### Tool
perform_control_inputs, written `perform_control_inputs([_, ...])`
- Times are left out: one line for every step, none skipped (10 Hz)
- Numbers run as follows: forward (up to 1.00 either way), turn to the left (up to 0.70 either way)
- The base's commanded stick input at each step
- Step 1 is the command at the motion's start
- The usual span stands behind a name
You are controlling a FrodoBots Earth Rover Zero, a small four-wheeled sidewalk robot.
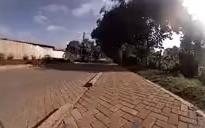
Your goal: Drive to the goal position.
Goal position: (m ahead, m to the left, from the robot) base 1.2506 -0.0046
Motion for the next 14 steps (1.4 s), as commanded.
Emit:
perform_control_inputs([0.7,-0.02])
perform_control_inputs([0.7,0.0])
perform_control_inputs([0.7,0.0])
perform_control_inputs([0.7,0.0])
perform_control_inputs([0.7,0.0])
perform_control_inputs([0.7,0.0])
perform_control_inputs([0.7,-0.21])
perform_control_inputs([0.7,-0.35])
perform_control_inputs([0.7,-0.35])
perform_control_inputs([0.7,-0.35])
perform_control_inputs([0.7,-0.35])
perform_control_inputs([0.7,-0.35])
perform_control_inputs([0.7,-0.35])
perform_control_inputs([0.7,-0.35])
